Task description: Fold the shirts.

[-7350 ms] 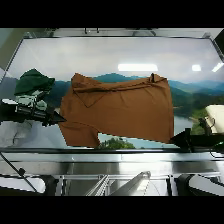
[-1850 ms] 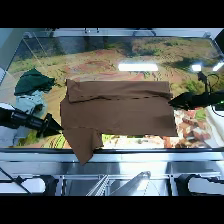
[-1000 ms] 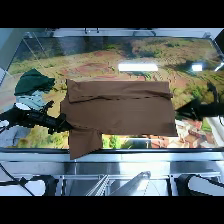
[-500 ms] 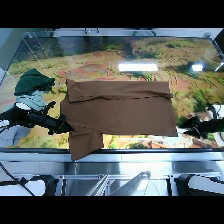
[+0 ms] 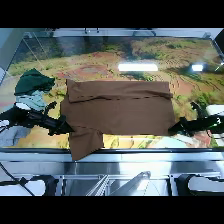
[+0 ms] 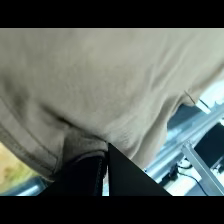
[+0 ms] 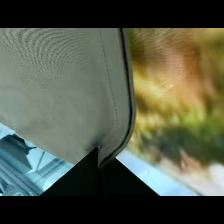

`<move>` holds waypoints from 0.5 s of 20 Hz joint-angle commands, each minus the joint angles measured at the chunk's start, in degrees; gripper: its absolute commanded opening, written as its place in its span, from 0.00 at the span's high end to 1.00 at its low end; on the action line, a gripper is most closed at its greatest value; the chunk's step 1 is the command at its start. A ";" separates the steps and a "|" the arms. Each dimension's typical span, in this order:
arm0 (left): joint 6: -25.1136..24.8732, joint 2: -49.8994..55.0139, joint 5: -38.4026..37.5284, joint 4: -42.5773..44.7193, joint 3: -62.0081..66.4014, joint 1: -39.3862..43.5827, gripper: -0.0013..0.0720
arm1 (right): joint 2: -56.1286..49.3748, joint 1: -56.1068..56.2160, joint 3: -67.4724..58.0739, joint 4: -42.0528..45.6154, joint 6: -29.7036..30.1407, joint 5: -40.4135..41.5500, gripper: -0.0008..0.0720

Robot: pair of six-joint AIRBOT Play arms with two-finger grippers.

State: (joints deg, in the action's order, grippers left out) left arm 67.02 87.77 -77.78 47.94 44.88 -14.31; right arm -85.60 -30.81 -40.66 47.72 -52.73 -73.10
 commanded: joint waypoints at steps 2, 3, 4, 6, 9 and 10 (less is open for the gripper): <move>0.04 -0.31 -6.40 0.02 0.02 -0.02 0.94 | 4.24 -3.91 -0.55 -2.40 0.90 -7.78 0.96; 0.00 -0.92 -7.39 0.15 0.02 -0.33 0.94 | 5.53 -6.19 -0.79 -2.32 0.90 -9.14 0.96; 0.02 -1.86 -8.02 0.07 0.02 -1.09 0.94 | 6.82 -9.14 -1.14 -2.36 0.87 -9.92 0.96; 1.09 -4.15 -7.93 0.90 0.02 -4.00 0.94 | 8.74 -14.49 -1.36 -3.02 0.46 -9.75 0.96; 2.67 -4.94 -9.09 3.13 0.00 -8.46 0.94 | 8.81 -15.85 -1.33 -4.07 0.52 -9.86 0.96; 2.64 -4.85 -9.35 2.89 0.00 -8.81 0.94 | 8.81 -15.02 -1.33 -4.09 0.52 -9.79 0.96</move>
State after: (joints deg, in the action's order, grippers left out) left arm 68.60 83.61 -85.78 49.54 44.88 -20.51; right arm -77.56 -44.49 -41.87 44.40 -52.16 -82.46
